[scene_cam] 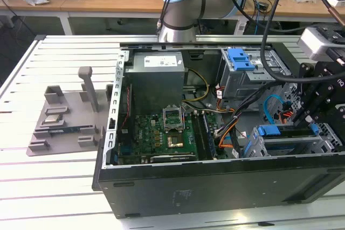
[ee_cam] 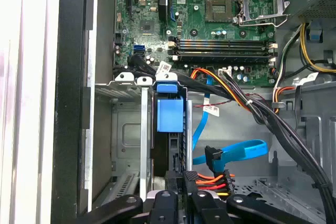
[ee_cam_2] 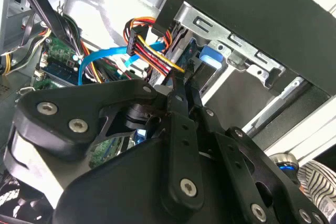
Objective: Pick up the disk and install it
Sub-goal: 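Insert the first disk wire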
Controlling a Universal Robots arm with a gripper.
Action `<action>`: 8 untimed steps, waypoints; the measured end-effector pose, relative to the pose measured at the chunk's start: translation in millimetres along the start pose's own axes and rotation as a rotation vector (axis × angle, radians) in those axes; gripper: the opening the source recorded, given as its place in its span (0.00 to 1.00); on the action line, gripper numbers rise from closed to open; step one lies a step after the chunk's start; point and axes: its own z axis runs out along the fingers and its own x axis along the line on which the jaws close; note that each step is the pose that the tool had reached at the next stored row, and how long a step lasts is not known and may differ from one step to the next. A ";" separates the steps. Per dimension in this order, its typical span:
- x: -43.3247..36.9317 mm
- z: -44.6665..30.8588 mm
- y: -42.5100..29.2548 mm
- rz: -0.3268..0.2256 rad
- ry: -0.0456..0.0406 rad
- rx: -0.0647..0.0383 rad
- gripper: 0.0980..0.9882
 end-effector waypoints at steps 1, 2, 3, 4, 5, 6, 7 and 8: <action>0.0 -0.1 0.0 0.000 0.0003 0.000 0.08; 0.0 0.0 0.0 0.000 0.0008 0.000 0.08; 0.0 1.1 -0.1 0.000 0.0008 0.000 0.08; 0.0 2.5 -0.3 0.000 0.0008 0.000 0.08; 0.0 2.7 -0.3 0.000 0.0010 0.000 0.08; 0.0 2.7 -0.3 0.000 0.0010 0.000 0.08; 0.0 2.7 -0.3 0.000 0.0011 0.000 0.08; 0.0 2.8 -0.3 0.000 0.0009 0.000 0.08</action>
